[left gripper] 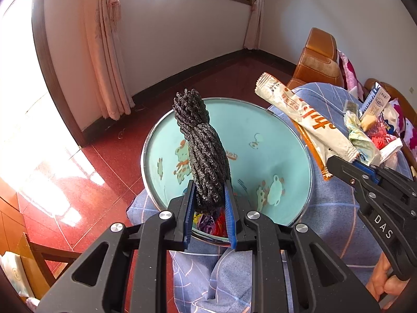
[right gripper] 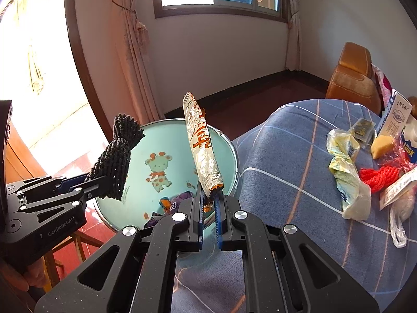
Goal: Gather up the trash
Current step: 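Open the left tool over the bin while the right tool drops the snack wrapper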
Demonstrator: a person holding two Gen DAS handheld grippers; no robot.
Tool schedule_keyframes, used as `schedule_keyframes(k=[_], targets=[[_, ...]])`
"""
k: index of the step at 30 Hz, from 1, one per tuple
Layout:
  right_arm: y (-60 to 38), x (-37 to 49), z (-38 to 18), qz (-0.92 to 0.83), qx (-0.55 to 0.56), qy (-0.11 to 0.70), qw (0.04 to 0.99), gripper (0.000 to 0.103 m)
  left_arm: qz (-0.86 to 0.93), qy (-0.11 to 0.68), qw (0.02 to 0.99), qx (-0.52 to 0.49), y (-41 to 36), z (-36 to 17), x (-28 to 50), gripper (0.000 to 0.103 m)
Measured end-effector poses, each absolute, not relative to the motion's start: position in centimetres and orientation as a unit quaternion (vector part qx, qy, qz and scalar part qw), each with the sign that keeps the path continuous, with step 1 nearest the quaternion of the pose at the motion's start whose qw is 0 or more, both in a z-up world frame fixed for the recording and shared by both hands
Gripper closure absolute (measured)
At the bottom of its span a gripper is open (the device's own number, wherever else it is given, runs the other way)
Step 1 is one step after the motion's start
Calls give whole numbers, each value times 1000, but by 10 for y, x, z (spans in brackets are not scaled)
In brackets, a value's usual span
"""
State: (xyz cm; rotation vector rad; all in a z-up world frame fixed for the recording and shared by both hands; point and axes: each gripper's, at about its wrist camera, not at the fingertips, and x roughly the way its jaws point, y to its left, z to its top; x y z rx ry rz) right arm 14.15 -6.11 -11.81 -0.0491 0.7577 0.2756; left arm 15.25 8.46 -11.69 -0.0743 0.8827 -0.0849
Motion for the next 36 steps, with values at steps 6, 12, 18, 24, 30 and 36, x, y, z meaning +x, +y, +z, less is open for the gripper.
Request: schedule_keyframes(k=[6,12,18,24,30,36], targets=[[-52,153,-129,137,-32,383,913,95,-47,435,899,-35,90,-126,160,82],[-42,164,-139,142,-35,397,906,94,-46,444,894,-28,90,-136,169,81],[-40,170,-151,139,-37,404,903,80,-30,441,897,-18,91,-137,171,52],[-50,166,-145,133,-24,393,909,72,-20,440,898,-17,97,-136,167,52],[-69,158,-127,108,3,375,921,58,-8,434,901,-19,100,-129,161,46],[-95,143,-115,81,25,366,927,51,-7,430,902,-18,90,-122,155,37]])
